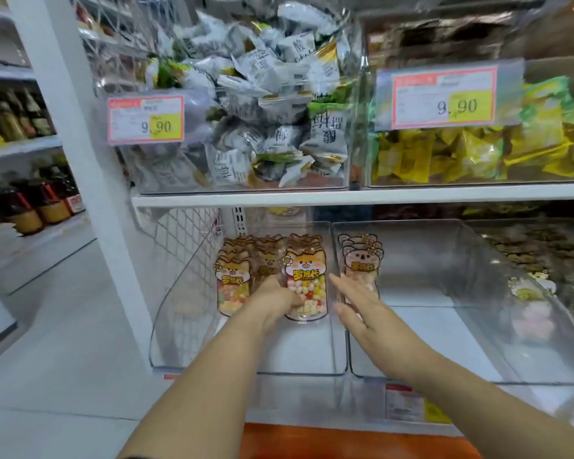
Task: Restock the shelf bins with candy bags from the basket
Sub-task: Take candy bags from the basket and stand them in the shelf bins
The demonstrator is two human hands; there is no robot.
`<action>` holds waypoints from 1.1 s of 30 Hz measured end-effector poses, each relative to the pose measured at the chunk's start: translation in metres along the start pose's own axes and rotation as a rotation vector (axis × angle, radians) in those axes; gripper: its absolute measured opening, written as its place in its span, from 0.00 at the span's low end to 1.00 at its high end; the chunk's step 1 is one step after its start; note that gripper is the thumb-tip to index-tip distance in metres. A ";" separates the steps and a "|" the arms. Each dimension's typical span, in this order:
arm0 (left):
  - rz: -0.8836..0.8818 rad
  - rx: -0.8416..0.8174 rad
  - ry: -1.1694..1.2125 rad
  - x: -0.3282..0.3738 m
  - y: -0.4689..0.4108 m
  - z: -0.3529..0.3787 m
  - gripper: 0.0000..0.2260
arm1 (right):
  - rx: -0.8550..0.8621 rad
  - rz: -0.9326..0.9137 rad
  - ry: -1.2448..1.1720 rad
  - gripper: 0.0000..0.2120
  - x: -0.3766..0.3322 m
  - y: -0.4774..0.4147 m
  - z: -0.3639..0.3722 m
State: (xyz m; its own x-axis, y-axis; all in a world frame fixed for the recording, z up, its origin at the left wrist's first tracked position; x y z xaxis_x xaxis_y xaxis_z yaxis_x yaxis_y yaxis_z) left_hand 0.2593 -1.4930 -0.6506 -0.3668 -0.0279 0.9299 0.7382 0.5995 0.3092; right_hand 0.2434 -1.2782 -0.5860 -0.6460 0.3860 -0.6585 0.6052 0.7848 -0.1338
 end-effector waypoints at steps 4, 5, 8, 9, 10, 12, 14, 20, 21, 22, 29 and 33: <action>0.023 0.049 -0.368 -0.021 -0.041 0.012 0.33 | 0.002 -0.008 -0.017 0.23 -0.001 0.003 0.001; 0.026 0.074 -0.490 -0.013 -0.030 0.012 0.34 | 0.008 -0.009 -0.016 0.23 0.000 0.003 0.001; 0.006 0.137 -0.742 0.011 0.005 0.008 0.33 | 0.011 -0.009 -0.026 0.23 -0.001 0.004 0.002; 0.001 0.144 -0.794 0.013 0.006 0.006 0.31 | 0.012 -0.009 -0.032 0.23 -0.001 0.004 0.002; -0.009 0.131 -0.824 0.012 0.006 0.004 0.30 | 0.014 -0.010 -0.039 0.23 -0.002 0.004 0.001; 0.010 0.110 -0.833 0.009 0.005 0.004 0.32 | 0.015 -0.009 -0.052 0.23 -0.003 0.005 0.001; 0.052 0.133 -0.820 0.008 0.006 0.004 0.33 | 0.011 -0.010 -0.052 0.22 -0.005 0.006 0.000; 0.126 0.169 -0.721 0.010 -0.003 0.005 0.32 | 0.007 -0.012 -0.053 0.22 -0.005 0.006 0.000; 0.126 0.170 -0.702 0.012 -0.004 0.007 0.33 | 0.005 -0.015 -0.055 0.22 -0.005 0.006 0.001; 0.122 0.182 -0.681 0.013 -0.004 0.008 0.35 | 0.005 -0.018 -0.058 0.22 -0.005 0.006 0.001; 0.083 0.282 -0.540 0.008 0.004 0.018 0.51 | 0.011 -0.017 -0.069 0.21 -0.004 0.004 0.002; 0.083 0.253 -0.519 -0.001 0.005 0.032 0.50 | 0.014 -0.007 -0.067 0.23 -0.002 0.004 0.003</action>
State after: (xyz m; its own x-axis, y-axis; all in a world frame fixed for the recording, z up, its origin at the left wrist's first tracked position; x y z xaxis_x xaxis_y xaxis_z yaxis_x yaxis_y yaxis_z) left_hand 0.2453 -1.4651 -0.6568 -0.5901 0.3844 0.7099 0.6416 0.7570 0.1235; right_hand 0.2488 -1.2777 -0.5876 -0.6183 0.3468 -0.7053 0.6072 0.7805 -0.1485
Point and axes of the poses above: each hand's wrist, its own y-axis away from the middle knuckle, its own z-axis out of the palm, x = y × z, the point moved 5 cm from there along -y, towards the middle knuckle, and after that the axes turned 3 degrees about y, right-handed, at the moved point
